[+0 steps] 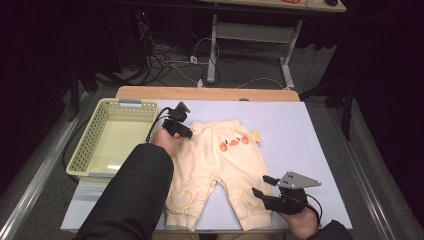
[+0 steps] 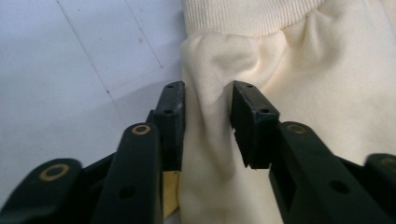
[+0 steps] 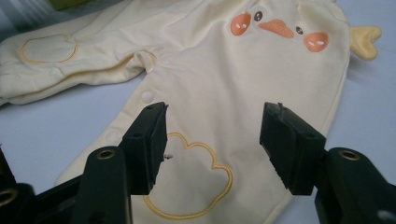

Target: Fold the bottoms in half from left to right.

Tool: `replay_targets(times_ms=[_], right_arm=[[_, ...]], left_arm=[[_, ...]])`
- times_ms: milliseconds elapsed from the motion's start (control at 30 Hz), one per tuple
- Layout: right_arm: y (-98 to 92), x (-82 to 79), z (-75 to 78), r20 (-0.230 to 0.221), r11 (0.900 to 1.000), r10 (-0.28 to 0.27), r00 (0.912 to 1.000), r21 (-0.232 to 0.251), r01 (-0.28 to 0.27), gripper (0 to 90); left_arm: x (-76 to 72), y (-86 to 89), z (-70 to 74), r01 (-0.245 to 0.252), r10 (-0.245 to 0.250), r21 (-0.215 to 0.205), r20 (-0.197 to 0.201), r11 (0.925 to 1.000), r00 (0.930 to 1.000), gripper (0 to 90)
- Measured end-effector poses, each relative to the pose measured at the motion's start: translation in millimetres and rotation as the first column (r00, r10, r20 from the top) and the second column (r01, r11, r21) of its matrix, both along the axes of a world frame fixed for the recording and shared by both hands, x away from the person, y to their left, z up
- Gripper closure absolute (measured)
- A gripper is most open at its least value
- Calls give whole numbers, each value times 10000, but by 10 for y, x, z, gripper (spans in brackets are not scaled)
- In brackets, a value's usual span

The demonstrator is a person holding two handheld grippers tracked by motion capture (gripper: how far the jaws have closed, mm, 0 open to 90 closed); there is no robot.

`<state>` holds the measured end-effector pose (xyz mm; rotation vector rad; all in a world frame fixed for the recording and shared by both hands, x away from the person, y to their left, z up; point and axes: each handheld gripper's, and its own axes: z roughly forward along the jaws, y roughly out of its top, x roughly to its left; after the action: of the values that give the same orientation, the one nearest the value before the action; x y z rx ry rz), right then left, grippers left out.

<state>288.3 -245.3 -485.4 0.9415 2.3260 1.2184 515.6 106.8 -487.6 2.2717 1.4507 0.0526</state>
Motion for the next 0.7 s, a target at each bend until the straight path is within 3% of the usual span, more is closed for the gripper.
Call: replay_targets(times_ms=[233, 433, 700], right_arm=[[-5, -5, 0, 7, 10000, -17, 10000, -41, 17, 419], [-13, -11, -2, -33, 10000, -91, 10000, -1, 91, 417], [-17, -6, -1, -13, 9998, -211, 9998, -19, 211, 395]], left_arm=[[0, -6, 7, 70, -76, -203, -267, 9998, 9996, 790], [-13, -10, 55, 167, -175, -288, -293, 9994, 9994, 811], [-70, -17, 183, 487, -488, -406, -29, 9980, 9988, 817]])
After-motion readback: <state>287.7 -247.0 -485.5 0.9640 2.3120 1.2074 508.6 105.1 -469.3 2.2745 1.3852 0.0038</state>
